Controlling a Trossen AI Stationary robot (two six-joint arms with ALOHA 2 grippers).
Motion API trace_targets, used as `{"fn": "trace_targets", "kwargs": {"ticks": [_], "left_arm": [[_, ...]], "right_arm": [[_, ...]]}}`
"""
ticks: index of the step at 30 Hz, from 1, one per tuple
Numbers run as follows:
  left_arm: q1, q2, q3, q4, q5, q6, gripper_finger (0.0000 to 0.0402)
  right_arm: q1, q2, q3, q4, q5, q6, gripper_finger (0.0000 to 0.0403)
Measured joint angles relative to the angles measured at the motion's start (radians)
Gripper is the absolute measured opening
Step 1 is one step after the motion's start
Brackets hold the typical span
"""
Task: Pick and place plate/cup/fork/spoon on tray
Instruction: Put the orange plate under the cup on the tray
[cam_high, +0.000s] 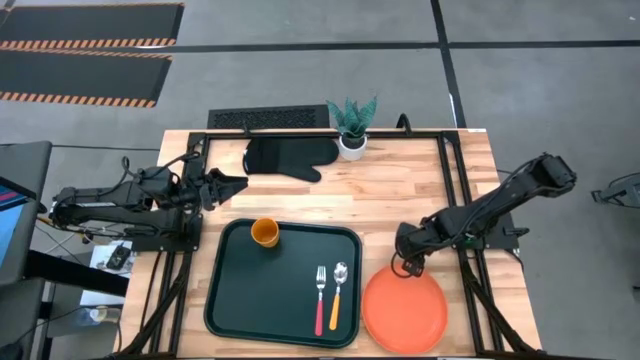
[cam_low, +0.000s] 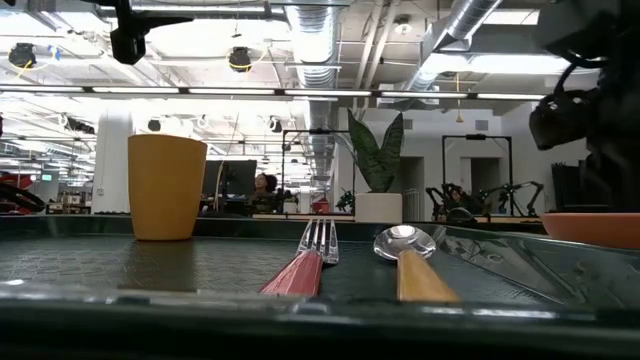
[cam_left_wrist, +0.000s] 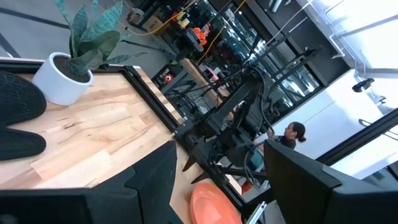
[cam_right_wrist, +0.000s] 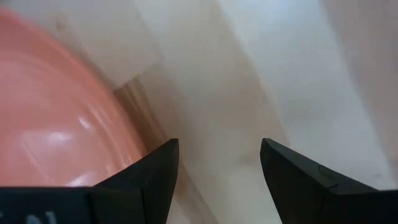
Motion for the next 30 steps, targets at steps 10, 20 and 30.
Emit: {"fn": "trace_targets", "kwargs": {"ticks": [10,20,30], "left_arm": [[0.0,0.0,0.0,0.001,-0.007,0.0,0.0224],[0.0,0.0,0.0,0.0,-0.007,0.007,0.0224],[0.0,0.0,0.0,-0.028,-0.007,0.007,0.0224]], "right_arm": [[-0.024,-0.106,0.024,0.006,0.035,-0.021,0.0249],[0.089,-0.045,0.024,0.012,0.033,-0.043,0.0249],[0.134,0.107,0.025,0.065,0.017,-0.06,0.0249]]}}
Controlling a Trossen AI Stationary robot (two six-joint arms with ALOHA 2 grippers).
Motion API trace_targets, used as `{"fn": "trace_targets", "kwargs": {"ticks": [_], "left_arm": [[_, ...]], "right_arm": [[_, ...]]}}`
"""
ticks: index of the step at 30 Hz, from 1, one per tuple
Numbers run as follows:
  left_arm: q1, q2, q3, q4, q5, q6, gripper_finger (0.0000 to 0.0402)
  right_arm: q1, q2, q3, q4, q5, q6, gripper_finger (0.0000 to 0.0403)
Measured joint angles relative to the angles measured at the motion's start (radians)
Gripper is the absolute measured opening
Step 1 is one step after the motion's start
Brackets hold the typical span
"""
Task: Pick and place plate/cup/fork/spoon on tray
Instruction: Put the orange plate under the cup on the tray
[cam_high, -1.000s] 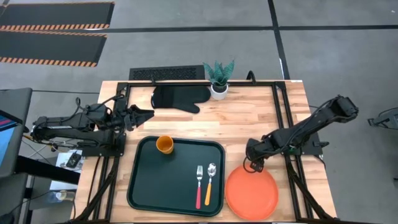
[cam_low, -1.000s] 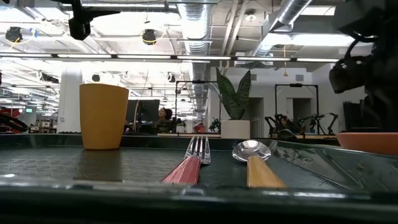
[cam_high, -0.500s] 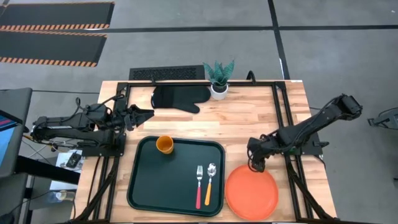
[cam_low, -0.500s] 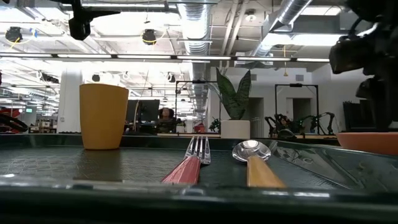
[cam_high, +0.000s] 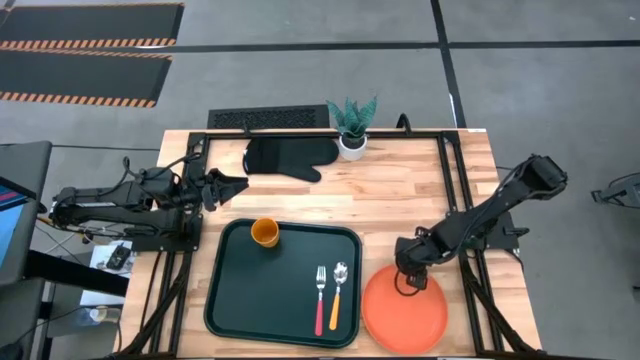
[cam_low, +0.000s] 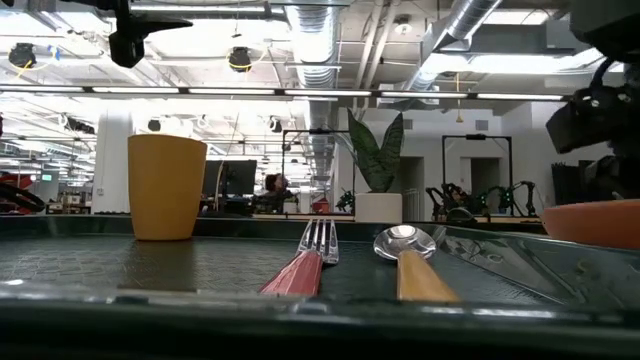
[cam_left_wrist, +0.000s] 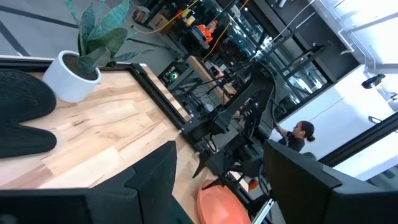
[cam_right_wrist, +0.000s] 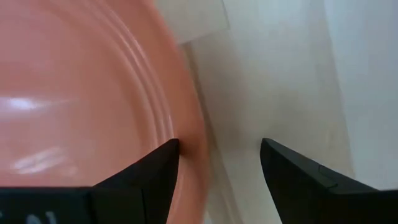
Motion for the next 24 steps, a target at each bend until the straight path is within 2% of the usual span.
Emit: {"fn": "trace_targets", "kwargs": {"ticks": [4,6,9,14,16,24], "left_arm": [[0.0,0.0,0.0,0.0,-0.016,0.0,0.0224],[0.0,0.0,0.0,0.0,-0.016,0.0,0.0224],[0.0,0.0,0.0,0.0,-0.016,0.0,0.0224],[0.0,0.0,0.0,0.0,-0.017,-0.001,0.0224],[0.0,0.0,0.0,-0.001,-0.018,-0.006,0.0224],[0.0,0.0,0.0,-0.001,-0.018,-0.009,0.0224]], "right_arm": [[-0.011,0.027,0.002,0.022,-0.007,0.0,0.0244],[-0.017,0.028,0.002,0.027,-0.01,0.0,0.0226],[-0.017,0.023,0.0,0.014,-0.01,0.007,0.0171],[-0.018,0.019,0.003,-0.032,-0.013,0.038,0.0047],[-0.017,0.016,0.006,-0.034,-0.038,0.037,0.0016],[-0.016,-0.054,-0.001,-0.067,-0.043,0.082,0.0007]]}}
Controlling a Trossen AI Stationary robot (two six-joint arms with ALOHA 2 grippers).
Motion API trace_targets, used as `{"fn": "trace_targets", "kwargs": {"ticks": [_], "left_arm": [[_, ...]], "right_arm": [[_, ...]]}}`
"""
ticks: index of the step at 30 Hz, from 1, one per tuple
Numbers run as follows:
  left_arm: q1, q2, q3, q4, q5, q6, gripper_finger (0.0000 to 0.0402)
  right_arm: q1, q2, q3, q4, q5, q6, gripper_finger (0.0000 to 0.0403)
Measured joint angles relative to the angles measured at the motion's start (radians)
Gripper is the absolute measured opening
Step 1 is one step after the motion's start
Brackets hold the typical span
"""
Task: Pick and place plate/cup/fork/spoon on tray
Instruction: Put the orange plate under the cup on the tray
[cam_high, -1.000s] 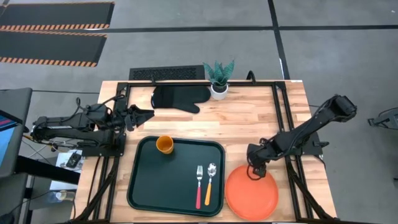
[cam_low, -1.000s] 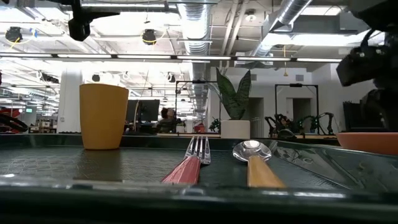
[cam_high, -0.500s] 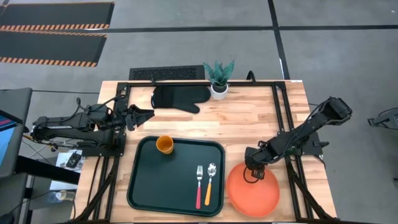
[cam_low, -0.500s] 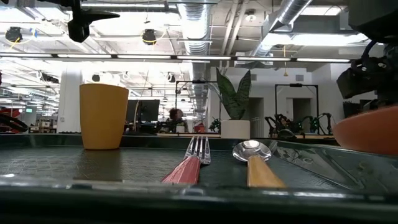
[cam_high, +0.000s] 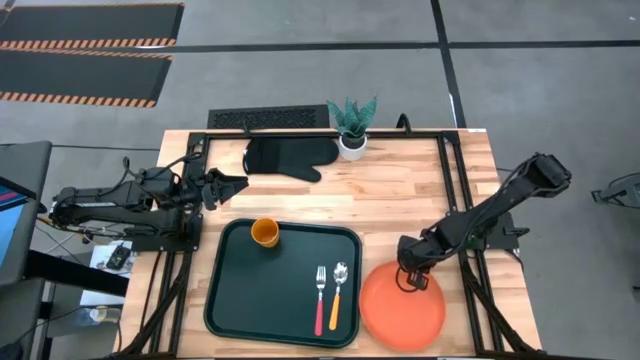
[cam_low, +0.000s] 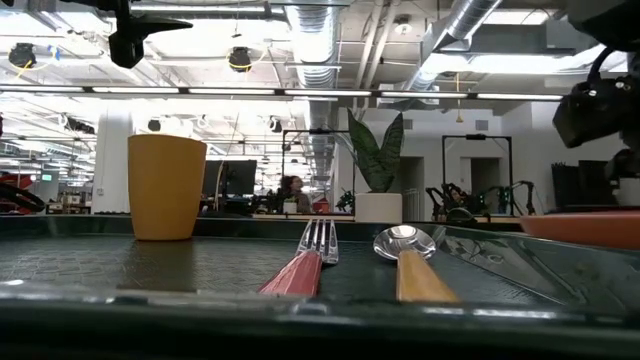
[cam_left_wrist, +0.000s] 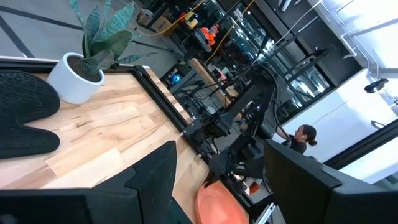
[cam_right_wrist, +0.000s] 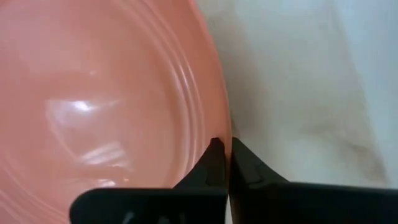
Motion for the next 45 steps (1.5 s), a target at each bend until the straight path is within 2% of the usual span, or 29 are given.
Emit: {"fn": "trace_targets", "kwargs": {"ticks": [12,23,29,32,35,38,42,45], "left_arm": [[0.0,0.0,0.0,0.0,0.0,-0.001,0.0224],[0.0,0.0,0.0,0.0,0.003,-0.002,0.0224],[0.0,0.0,0.0,-0.003,0.042,0.003,0.0224],[0.0,0.0,0.0,-0.03,0.081,0.001,0.0224],[-0.005,0.007,0.0,-0.037,0.164,-0.022,0.0224],[-0.04,0.037,0.024,-0.067,0.245,-0.044,0.0224],[-0.112,0.11,0.129,-0.23,0.267,-0.069,0.0224],[-0.169,0.191,0.235,-0.39,0.241,-0.082,0.0224]], "right_arm": [[0.001,-0.205,0.01,-0.095,0.023,0.116,0.0002],[0.0,-0.262,0.216,-0.091,0.17,0.094,0.0002],[-0.021,-0.179,0.306,0.052,0.273,0.135,0.0002],[-0.055,-0.105,0.347,0.129,0.267,0.154,0.0002],[-0.094,-0.025,0.398,0.122,0.223,0.211,0.0002],[-0.117,0.042,0.455,0.119,0.195,0.178,0.0004],[-0.141,0.118,0.534,0.119,0.19,0.108,0.0004],[-0.168,0.169,0.584,0.114,0.191,0.071,0.0002]]}}
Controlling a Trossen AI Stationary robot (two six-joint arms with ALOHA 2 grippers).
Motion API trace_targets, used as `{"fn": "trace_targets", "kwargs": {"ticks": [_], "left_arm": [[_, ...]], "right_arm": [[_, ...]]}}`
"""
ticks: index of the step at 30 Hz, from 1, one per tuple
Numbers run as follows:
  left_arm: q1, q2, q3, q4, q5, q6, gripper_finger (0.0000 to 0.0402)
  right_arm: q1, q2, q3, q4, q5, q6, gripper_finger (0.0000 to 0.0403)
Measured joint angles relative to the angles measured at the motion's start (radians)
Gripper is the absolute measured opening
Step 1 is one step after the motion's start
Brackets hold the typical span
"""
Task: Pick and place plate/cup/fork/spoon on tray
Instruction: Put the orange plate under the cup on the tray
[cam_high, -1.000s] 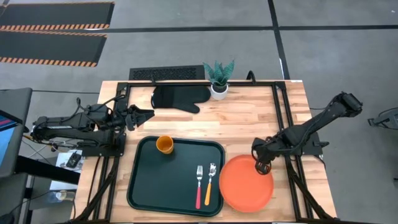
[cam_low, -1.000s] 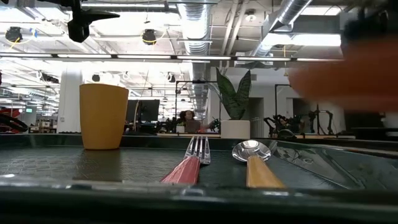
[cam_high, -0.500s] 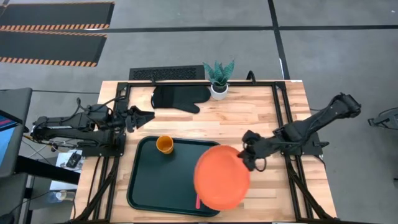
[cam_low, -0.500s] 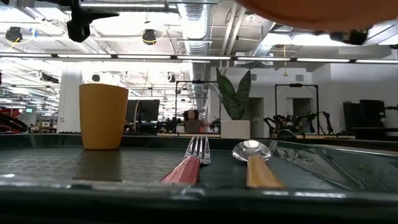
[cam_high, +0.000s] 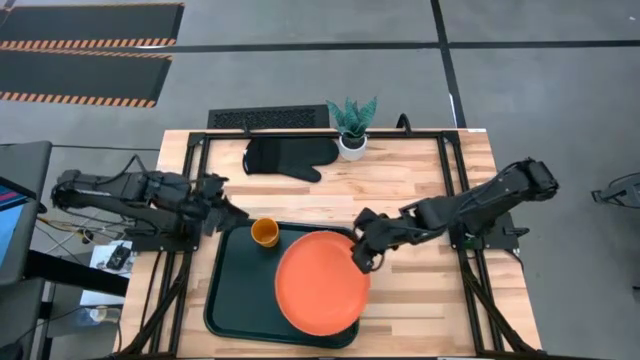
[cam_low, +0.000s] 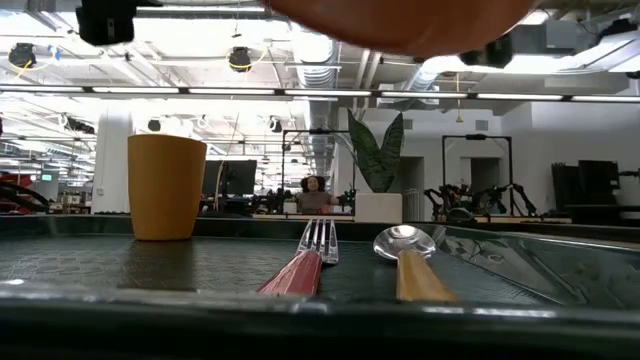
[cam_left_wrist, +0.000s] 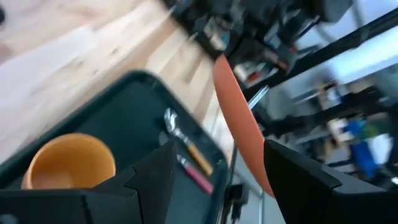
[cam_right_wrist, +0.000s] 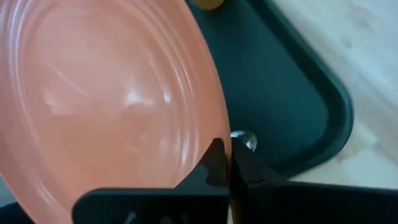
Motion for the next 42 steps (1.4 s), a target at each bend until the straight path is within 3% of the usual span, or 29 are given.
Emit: {"fn": "trace_targets", "kwargs": {"ticks": [5,9,18,27,31,37,42], "left_arm": [[-0.096,0.139,0.164,-0.16,-0.138,-0.015,0.0224],[-0.152,0.249,0.228,-0.218,-0.217,-0.018,0.0224],[-0.163,0.414,0.238,-0.275,-0.231,-0.121,0.0224],[-0.164,0.426,0.238,-0.26,-0.211,-0.145,0.0216],[-0.163,0.426,0.238,-0.267,-0.209,-0.159,0.0162],[-0.162,0.427,0.238,-0.29,-0.215,-0.168,0.002],[-0.174,0.424,0.237,-0.315,-0.083,-0.21,0.0005]], "right_arm": [[-0.05,0.073,0.054,-0.006,0.003,-0.049,0.0006],[-0.083,0.126,0.1,0.003,0.003,-0.078,0.0003],[-0.114,0.192,0.189,0.029,0.007,-0.144,0.0007],[-0.114,0.184,0.194,0.039,0.053,-0.163,0.0007],[-0.114,0.184,0.194,0.039,0.056,-0.162,0.0008],[-0.115,0.184,0.194,0.06,0.059,-0.178,0.0026],[-0.113,0.175,0.194,0.068,0.044,-0.253,0.0057]]}}
